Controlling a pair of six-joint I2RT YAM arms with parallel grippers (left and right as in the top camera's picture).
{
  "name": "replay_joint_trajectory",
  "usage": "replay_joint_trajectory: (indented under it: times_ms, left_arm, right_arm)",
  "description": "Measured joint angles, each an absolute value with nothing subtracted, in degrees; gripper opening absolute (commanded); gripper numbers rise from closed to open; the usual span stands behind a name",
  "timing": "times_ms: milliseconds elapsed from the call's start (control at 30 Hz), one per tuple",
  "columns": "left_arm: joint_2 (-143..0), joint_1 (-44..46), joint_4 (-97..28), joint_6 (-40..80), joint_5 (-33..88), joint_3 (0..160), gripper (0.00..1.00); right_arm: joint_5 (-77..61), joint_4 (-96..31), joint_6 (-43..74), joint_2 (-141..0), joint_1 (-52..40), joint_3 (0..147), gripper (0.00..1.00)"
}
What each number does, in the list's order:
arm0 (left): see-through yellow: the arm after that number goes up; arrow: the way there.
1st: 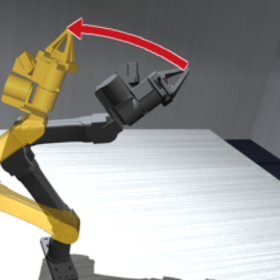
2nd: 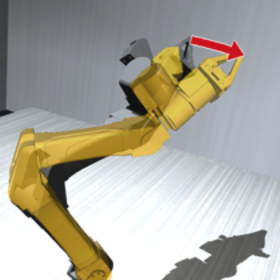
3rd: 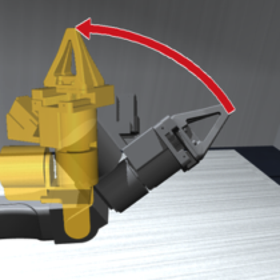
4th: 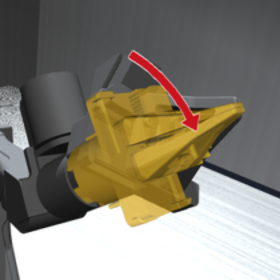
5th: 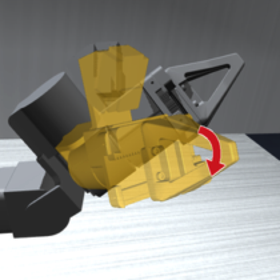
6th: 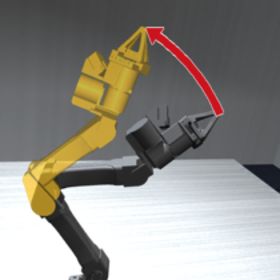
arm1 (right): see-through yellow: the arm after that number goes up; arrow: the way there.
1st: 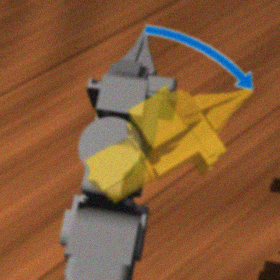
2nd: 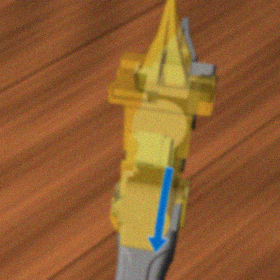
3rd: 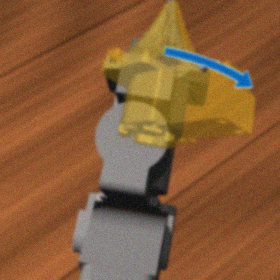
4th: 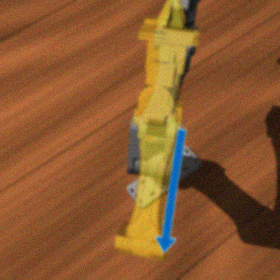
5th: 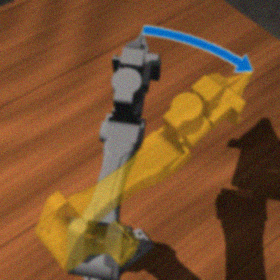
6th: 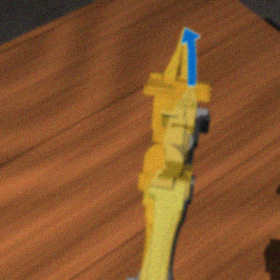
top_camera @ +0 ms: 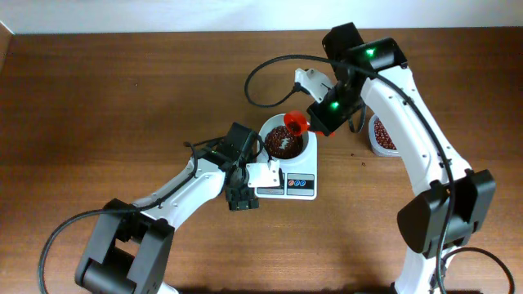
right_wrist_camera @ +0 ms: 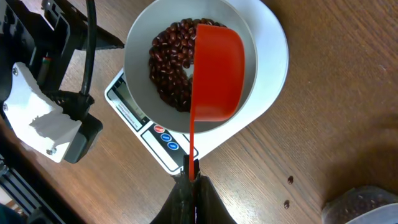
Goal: Scoop item into bowl and weigh 50g on scale
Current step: 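Hold the scoop over the bowl and shake in a few beans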
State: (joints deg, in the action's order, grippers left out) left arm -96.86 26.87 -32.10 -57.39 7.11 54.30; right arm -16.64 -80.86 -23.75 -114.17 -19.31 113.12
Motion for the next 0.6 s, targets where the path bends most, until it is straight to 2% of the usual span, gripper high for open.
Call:
replay_joint_trajectory:
  times_ms: [600]
  left_arm:
    - [-96.9, 26.9, -32.1, -57.4, 7.1, 54.3, 0.99]
  right_arm:
    - [-10.3, -79.7, -22.5, -114.2, -21.5, 115.3, 0.04]
